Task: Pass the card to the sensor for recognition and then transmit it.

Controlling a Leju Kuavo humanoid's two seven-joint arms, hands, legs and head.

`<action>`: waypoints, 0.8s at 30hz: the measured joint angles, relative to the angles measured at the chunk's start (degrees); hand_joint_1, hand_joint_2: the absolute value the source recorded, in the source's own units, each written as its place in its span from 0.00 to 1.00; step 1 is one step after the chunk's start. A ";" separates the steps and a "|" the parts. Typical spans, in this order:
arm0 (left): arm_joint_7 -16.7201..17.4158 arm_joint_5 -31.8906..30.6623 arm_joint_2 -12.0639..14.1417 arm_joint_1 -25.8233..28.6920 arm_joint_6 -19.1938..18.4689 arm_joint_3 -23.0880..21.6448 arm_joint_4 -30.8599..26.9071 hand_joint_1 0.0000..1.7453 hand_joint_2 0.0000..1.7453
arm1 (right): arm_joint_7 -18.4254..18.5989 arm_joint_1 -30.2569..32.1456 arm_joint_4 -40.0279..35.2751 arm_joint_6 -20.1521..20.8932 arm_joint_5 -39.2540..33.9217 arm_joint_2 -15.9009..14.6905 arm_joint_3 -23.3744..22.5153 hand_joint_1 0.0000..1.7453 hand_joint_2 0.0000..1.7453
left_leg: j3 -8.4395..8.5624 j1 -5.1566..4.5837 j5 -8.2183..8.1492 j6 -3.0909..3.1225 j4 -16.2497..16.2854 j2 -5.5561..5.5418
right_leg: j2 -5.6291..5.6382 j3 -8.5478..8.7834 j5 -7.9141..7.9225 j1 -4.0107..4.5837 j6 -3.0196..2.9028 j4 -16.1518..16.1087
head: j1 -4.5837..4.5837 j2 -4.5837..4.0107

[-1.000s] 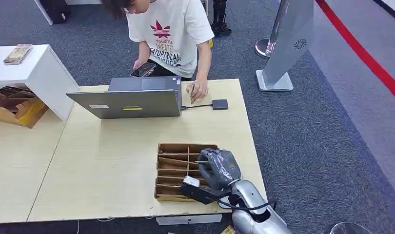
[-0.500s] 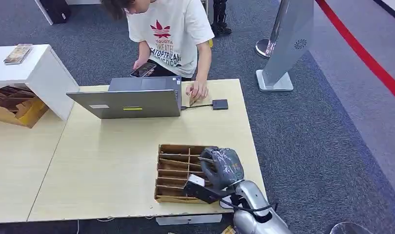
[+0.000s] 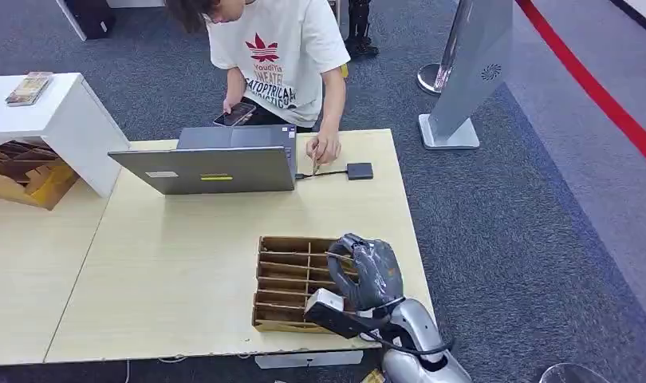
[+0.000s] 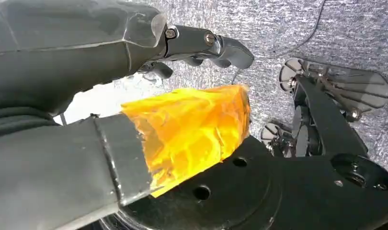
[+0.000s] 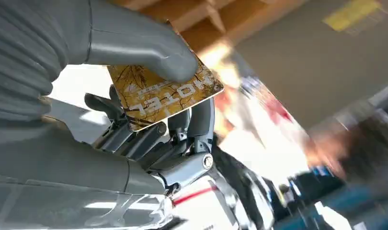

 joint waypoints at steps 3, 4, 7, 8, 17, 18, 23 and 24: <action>-0.33 0.00 -0.04 0.03 0.61 0.00 0.00 0.00 0.00 | -6.97 2.09 -7.15 -3.49 -11.42 0.88 -1.31 1.00 1.00 | 0.00 0.00 0.00 0.00 0.00 -0.01 | 0.00 -0.01 0.00 0.00 0.00 0.00 | 0.00 0.00; -0.35 0.00 -0.07 0.05 0.90 0.00 0.00 0.00 0.00 | -8.85 2.80 -10.10 -3.88 -16.28 1.16 -1.82 1.00 1.00 | -0.01 0.00 0.00 0.00 0.00 -0.02 | 0.00 -0.01 -0.01 0.00 0.00 0.00 | -0.02 0.00; -0.37 0.00 -0.13 0.08 1.49 0.00 -0.02 0.00 0.00 | -11.55 4.47 -19.74 -2.10 -31.22 2.54 -3.48 1.00 1.00 | -0.03 0.00 -0.01 0.00 -0.01 -0.01 | 0.01 -0.04 -0.02 0.00 -0.01 0.00 | -0.02 0.00; -0.44 0.00 -0.15 0.07 1.53 0.00 -0.02 0.00 0.00 | -11.55 4.82 -23.08 -0.92 -34.93 2.93 -4.18 1.00 1.00 | -0.03 0.00 -0.01 0.00 -0.01 -0.01 | 0.01 -0.04 -0.02 0.00 -0.01 0.00 | 0.00 0.00; -0.53 0.00 -0.39 0.08 1.40 0.02 -0.02 0.00 0.00 | -12.14 5.57 -30.65 5.06 -40.65 3.56 -6.58 1.00 1.00 | -0.02 0.00 -0.02 0.03 -0.01 0.01 | 0.01 -0.01 0.00 0.00 0.00 0.00 | -0.02 0.00; -0.53 0.00 -0.39 0.09 1.38 0.02 -0.02 0.00 0.00 | -12.16 5.57 -30.65 5.19 -40.65 3.70 -6.62 1.00 1.00 | -0.01 0.00 -0.02 0.03 -0.01 0.01 | 0.01 -0.01 0.00 0.00 0.00 0.00 | 0.00 0.00; -0.59 0.00 -0.39 0.10 1.36 0.04 -0.02 0.00 0.00 | -12.23 5.54 -30.65 5.21 -40.62 3.96 -6.67 1.00 1.00 | -0.02 0.00 -0.02 0.03 -0.01 0.00 | 0.01 -0.01 0.00 0.00 0.00 0.00 | -0.02 0.00; -0.59 0.00 -0.39 0.10 1.36 0.04 -0.02 0.00 0.00 | -12.23 5.54 -30.65 5.21 -40.62 3.96 -6.67 1.00 1.00 | -0.02 0.00 -0.02 0.03 -0.01 0.00 | 0.01 -0.01 0.00 0.00 0.00 0.00 | -0.02 0.00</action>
